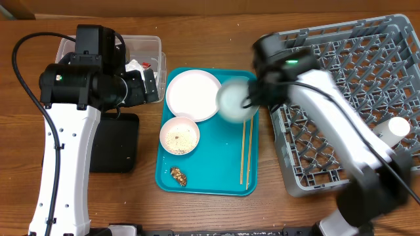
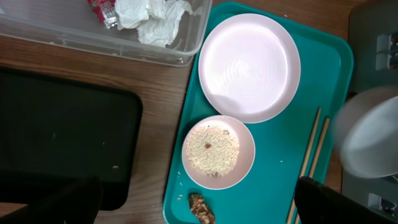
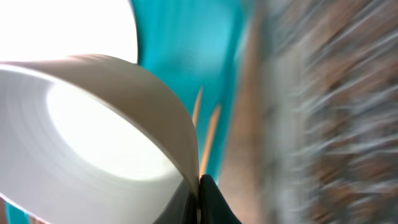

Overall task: Sort waste into correct bins and load items into the dishwasher
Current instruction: 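Place the pale blue bowl into the dish rack's back right, then grasp the pink rice bowl with the left gripper and lift it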

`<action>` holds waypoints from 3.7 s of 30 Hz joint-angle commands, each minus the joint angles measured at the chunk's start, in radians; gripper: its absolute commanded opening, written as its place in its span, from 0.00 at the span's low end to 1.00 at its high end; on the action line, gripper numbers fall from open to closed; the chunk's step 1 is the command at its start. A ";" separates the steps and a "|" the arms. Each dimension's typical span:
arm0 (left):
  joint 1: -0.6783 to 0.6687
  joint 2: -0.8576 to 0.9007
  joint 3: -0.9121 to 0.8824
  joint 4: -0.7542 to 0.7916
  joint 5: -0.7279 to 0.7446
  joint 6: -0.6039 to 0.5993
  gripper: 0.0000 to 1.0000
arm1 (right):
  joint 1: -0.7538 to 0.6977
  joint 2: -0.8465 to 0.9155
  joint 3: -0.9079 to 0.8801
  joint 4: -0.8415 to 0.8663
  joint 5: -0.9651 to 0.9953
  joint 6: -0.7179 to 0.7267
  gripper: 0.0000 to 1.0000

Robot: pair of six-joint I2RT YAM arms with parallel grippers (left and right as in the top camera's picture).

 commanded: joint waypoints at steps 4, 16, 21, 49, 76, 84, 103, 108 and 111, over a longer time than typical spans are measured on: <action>0.003 0.003 0.005 0.001 -0.013 -0.005 1.00 | -0.141 -0.212 0.048 0.154 0.483 -0.005 0.04; 0.003 0.003 0.005 0.004 -0.013 -0.005 1.00 | -0.491 -0.167 0.048 0.489 0.750 -0.062 0.04; 0.003 0.003 0.005 0.006 -0.013 -0.006 1.00 | -0.584 -0.072 0.048 0.576 0.950 -0.062 0.04; 0.003 0.003 0.005 0.008 -0.005 -0.006 1.00 | -0.589 0.307 0.042 0.362 1.035 0.135 0.04; 0.003 0.003 0.005 0.008 -0.005 -0.006 1.00 | -0.532 -0.171 0.043 0.037 0.245 0.132 0.88; -0.059 0.003 -0.001 0.008 -0.006 -0.004 0.99 | -0.530 -0.164 0.042 -0.192 -0.034 0.040 0.98; -0.388 0.003 -0.478 0.303 -0.013 -0.066 0.96 | -0.529 -0.164 0.042 -0.197 -0.072 0.040 1.00; -0.433 0.003 -0.606 0.488 -0.014 -0.067 0.91 | -0.529 -0.164 0.042 -0.200 -0.072 0.040 1.00; -0.441 0.003 -0.665 0.584 -0.024 -0.066 0.89 | -0.529 -0.164 0.042 -0.200 -0.073 0.040 1.00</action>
